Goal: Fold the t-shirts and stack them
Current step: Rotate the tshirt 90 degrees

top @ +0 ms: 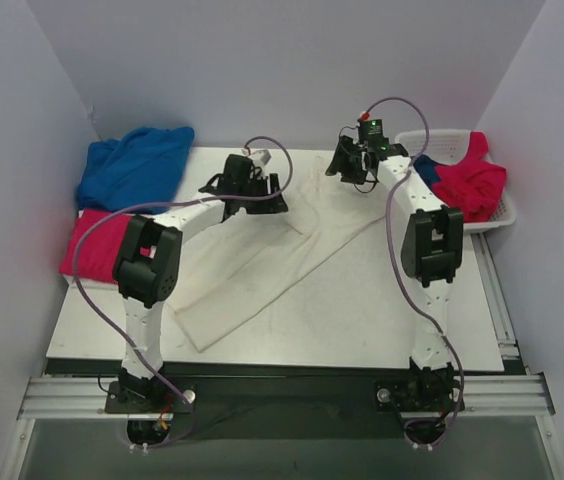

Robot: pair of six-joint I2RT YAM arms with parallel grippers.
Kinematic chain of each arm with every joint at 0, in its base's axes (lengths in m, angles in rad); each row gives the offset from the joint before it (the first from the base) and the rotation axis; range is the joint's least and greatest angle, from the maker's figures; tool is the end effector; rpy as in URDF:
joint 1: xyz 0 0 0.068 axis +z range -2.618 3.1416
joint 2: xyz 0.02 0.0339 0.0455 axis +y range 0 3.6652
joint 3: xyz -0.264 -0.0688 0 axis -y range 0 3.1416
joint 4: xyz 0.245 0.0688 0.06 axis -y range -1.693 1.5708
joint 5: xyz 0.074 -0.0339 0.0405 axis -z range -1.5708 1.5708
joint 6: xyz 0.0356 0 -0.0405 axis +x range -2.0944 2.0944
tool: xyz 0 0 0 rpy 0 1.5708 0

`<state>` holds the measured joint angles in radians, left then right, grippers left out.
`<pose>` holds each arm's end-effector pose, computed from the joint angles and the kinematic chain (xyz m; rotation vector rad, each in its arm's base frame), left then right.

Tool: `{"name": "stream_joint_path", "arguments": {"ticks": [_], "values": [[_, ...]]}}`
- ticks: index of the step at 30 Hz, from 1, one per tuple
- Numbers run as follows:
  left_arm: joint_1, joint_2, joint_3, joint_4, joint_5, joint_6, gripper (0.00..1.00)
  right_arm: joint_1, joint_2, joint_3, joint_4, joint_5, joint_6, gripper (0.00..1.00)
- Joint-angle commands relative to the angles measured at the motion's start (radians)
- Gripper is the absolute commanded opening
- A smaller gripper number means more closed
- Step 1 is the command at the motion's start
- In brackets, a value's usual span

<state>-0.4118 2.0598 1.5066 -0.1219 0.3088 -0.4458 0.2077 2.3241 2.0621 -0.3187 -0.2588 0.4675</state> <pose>0.4248 -0.1973 0.2014 0.1345 2.3304 -0.7945 0.5299 0.1210 0.2411 0.1317 2.2019 0.6636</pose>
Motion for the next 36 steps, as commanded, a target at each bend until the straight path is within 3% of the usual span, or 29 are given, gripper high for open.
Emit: {"name": "stream_joint_path", "arguments": {"ticks": [1, 5, 11, 15, 19, 25, 31, 36], "values": [[-0.065, 0.095, 0.163, -0.019, -0.033, 0.088, 0.67, -0.027, -0.264, -0.114, 0.076, 0.023, -0.013, 0.49], [-0.133, 0.178, 0.288, -0.081, -0.146, 0.168, 0.68, -0.039, -0.439, -0.316, 0.076, 0.038, -0.010, 0.49], [-0.186, 0.333, 0.481, -0.137, -0.203, 0.231, 0.71, -0.039, -0.658, -0.592, 0.076, 0.035, -0.004, 0.49], [-0.193, 0.495, 0.737, -0.302, -0.290, 0.216, 0.71, -0.036, -0.778, -0.727, 0.081, 0.030, -0.004, 0.48], [-0.193, 0.574, 0.880, -0.453, -0.465, 0.173, 0.71, -0.012, -0.845, -0.838, 0.075, 0.018, -0.016, 0.48], [-0.159, 0.546, 0.860, -0.495, -0.660, 0.033, 0.71, 0.134, -0.867, -0.889, 0.027, 0.113, -0.079, 0.48], [-0.111, 0.539, 0.868, -0.521, -0.662, -0.028, 0.71, 0.378, -0.746, -0.858, -0.011, 0.210, -0.110, 0.48], [-0.078, 0.441, 0.761, -0.392, -0.542, 0.019, 0.72, 0.522, -0.597, -0.784, -0.025, 0.213, -0.109, 0.48]]}}
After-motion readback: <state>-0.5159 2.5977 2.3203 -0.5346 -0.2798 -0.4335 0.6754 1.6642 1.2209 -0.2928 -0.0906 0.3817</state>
